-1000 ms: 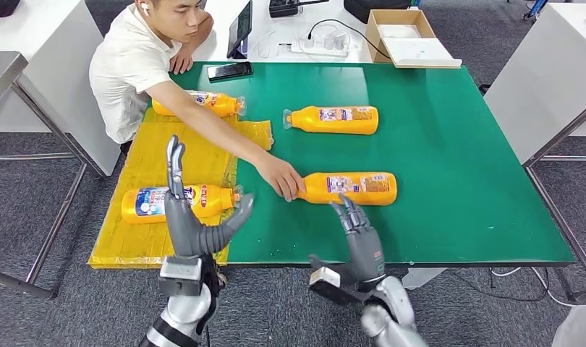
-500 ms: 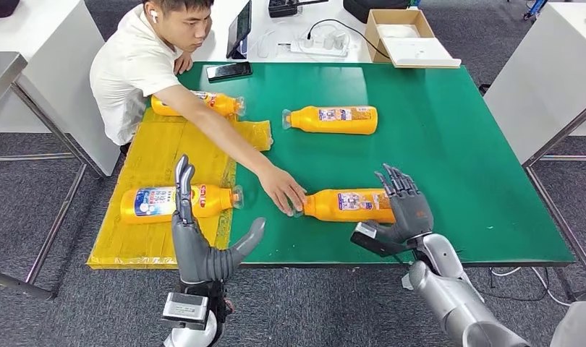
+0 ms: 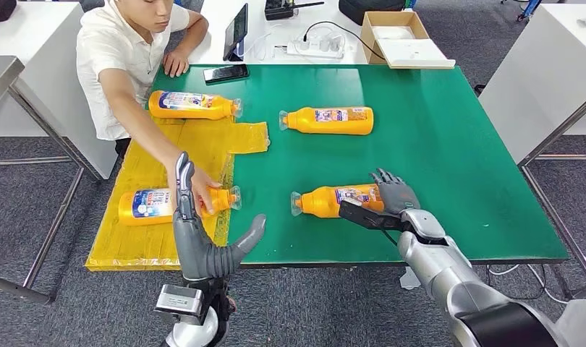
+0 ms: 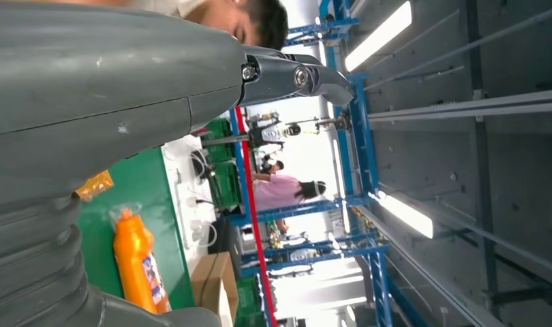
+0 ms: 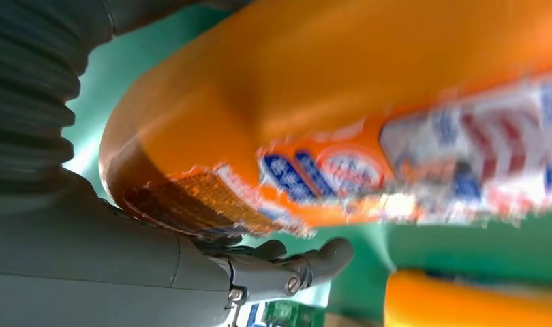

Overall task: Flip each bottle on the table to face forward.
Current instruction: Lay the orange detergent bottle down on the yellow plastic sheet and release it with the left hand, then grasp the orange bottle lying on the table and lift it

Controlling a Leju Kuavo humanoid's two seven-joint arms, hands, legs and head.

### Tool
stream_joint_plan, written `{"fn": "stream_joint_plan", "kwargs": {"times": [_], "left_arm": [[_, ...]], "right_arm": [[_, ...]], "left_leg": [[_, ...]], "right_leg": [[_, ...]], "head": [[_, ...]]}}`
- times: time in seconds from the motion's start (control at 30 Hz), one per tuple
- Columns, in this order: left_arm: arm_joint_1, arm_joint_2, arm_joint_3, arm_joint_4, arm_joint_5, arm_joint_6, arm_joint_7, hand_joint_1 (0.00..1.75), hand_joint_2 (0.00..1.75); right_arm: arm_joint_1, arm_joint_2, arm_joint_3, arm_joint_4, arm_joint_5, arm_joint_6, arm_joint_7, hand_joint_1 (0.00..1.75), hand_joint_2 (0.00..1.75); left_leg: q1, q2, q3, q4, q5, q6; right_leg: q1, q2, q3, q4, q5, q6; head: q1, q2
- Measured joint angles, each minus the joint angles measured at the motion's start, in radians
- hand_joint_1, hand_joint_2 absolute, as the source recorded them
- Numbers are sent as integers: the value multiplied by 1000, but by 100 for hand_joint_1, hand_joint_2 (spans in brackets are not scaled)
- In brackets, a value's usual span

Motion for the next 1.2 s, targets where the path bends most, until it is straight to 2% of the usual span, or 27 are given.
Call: {"fn": "stream_joint_plan", "kwargs": {"times": [0.13, 0.27, 0.43, 0.67, 0.73, 0.83, 0.93, 1.03, 1.1, 1.2], "left_arm": [[-5, 0, -10, 7, 7, 0, 0, 0, 175], [-7, 0, -16, 10, 18, 0, 0, 0, 175], [-12, 1, -23, 10, 34, 0, 0, 0, 175], [-17, 1, -32, 10, 36, 0, 0, 0, 175], [-18, 1, -33, 10, 40, 0, 0, 0, 175], [-17, -2, -27, 21, 125, -14, 6, 0, 175], [-16, -14, 1, 73, 370, -72, 91, 0, 175], [-16, -20, 34, 157, 618, -155, 202, 0, 175], [-16, -20, 45, 205, 685, -185, 213, 0, 175], [-16, -20, 53, 245, 710, -200, 208, 0, 175]], "right_arm": [[-25, 0, 23, 13, 8, 55, -2, 175, 175], [-32, 0, 28, 16, -6, 51, -40, 175, 175], [-33, -1, 26, 19, -43, 51, -134, 175, 175], [-33, -1, 23, 21, -68, 53, -170, 175, 175], [-30, 1, 9, 21, -132, 59, -231, 175, 175], [3, 21, -50, -1, -300, 48, -383, 175, 175], [102, 59, -107, -134, -466, -12, -472, 175, 175], [241, 99, -120, -397, -618, -78, -468, 175, 175], [313, 118, -110, -548, -670, -108, -453, 175, 175], [379, 130, -88, -691, -714, -133, -456, 175, 175]], "left_leg": [[0, 0, 3, 0, 0, 0], [0, 0, 4, 0, 0, 0], [0, 1, 4, 0, 0, 0], [0, 1, 4, 0, 0, 0], [1, 1, 4, 0, 0, 0], [1, 1, 3, 0, 0, 0], [2, -3, 1, 0, 0, 0], [3, -6, -4, 0, 1, -1], [3, -6, -7, 0, 1, -1], [3, -6, -9, 0, 1, -1]], "right_leg": [[0, 0, 4, 0, 0, 0], [0, 0, 6, 0, 0, 0], [0, 1, 5, 0, 0, 0], [1, 1, 5, 0, 0, 0], [1, 1, 5, 0, 0, 0], [1, 1, 5, 0, 0, 0], [2, 0, 4, 0, 0, 0], [3, -2, 0, 1, 0, 0], [3, -2, -3, 1, 0, 0], [3, -2, -5, 1, -1, -1]], "head": [[0, 0], [0, 0], [0, 0], [0, 0], [1, 0], [0, 0], [0, 0], [0, 0], [0, 0], [0, 0]]}}
